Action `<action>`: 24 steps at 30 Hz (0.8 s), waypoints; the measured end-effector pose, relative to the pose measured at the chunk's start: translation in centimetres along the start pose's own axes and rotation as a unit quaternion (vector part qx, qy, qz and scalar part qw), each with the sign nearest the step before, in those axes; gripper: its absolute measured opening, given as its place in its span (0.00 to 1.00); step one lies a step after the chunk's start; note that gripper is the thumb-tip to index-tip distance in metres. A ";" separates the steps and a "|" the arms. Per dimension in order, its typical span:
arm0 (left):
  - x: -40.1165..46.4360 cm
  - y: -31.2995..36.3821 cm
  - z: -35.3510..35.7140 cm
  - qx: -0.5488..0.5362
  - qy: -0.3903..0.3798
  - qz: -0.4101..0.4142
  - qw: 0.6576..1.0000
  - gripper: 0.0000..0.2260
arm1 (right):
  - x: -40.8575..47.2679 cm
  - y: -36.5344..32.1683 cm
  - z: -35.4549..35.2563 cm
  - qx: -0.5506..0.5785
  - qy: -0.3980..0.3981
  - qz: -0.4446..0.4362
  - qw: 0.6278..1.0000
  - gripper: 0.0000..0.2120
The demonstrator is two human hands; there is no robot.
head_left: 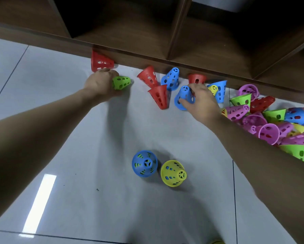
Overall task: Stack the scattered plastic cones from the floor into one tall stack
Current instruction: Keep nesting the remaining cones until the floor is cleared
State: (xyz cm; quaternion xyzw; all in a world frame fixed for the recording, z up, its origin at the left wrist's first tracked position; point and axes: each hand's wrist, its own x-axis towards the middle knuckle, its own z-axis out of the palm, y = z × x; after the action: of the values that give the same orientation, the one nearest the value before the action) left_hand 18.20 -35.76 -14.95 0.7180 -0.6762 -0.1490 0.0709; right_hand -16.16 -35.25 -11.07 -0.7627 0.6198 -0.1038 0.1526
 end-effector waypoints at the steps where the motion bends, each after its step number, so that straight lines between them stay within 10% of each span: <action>1: -0.3 -0.2 0.0 -0.001 0.004 -0.003 1.000 0.21 | -0.9 -0.3 -0.4 0.059 0.012 0.008 0.998 0.20; 5: -1.2 -0.7 0.5 0.007 0.009 -0.002 1.000 0.26 | -7.2 -2.4 -3.0 0.292 -0.004 0.035 0.956 0.17; 13: -5.2 0.6 0.4 0.111 0.053 -0.009 0.992 0.25 | -20.9 -3.3 -5.0 0.274 -0.126 0.004 0.953 0.19; 17: -10.6 3.4 0.1 -0.158 0.027 -0.104 0.982 0.24 | -22.4 -2.8 -3.7 0.251 -0.140 0.001 0.958 0.21; 24: -19.6 8.3 -2.7 -0.586 -0.006 -0.135 0.799 0.19 | -21.7 -1.6 -0.8 0.222 -0.146 -0.008 0.964 0.22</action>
State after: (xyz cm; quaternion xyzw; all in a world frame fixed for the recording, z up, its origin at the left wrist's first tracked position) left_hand 10.35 -17.25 -7.59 0.6226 -0.3568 -0.5292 0.4528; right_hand -19.58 -13.84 -9.08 -0.7212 0.5462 -0.1276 0.4066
